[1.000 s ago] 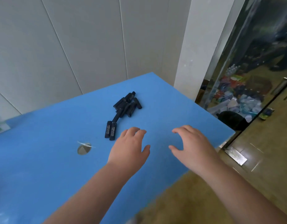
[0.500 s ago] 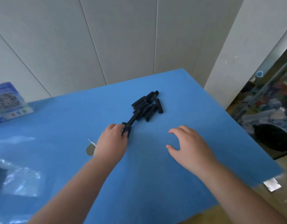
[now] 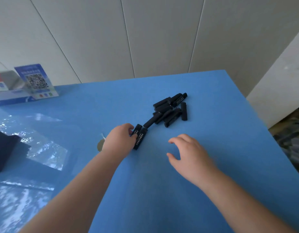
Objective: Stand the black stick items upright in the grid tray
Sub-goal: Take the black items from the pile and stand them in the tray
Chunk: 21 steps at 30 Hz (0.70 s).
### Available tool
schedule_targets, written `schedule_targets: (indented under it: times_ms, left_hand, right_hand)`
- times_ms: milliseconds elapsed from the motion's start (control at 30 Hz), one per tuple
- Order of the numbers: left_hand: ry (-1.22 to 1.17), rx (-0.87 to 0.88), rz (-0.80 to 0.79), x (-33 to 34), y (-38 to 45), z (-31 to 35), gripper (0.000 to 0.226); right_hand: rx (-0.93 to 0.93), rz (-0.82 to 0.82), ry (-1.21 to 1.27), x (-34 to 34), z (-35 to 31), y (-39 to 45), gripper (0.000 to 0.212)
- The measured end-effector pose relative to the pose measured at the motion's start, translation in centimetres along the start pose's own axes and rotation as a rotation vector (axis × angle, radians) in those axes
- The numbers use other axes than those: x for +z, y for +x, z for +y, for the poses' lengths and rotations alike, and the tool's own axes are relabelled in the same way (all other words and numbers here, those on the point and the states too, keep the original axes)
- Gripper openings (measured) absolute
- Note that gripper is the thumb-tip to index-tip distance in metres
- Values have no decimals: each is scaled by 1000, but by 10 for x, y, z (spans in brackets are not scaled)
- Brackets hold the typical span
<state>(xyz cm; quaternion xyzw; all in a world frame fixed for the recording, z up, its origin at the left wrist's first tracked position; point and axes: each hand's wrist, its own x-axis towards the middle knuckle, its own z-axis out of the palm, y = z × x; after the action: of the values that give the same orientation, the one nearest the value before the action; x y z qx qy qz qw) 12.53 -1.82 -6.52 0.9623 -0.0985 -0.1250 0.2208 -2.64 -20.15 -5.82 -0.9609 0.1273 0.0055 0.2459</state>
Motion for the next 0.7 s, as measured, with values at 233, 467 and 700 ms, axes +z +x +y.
schedule_targets:
  times_ms: [233,467,700]
  left_hand:
    - [21,-46,-85,-7,-16,-9,14]
    - [-257,-29,-37,-14,-29,-14,8]
    - [-449,-43,-49,-14,-45,-18,13]
  right_hand:
    - [-76,-14,36,15,-17,18,37]
    - [-147,-47,-37,32,-62,46,25]
    - [-95,8,-63,41,-63,48,12]
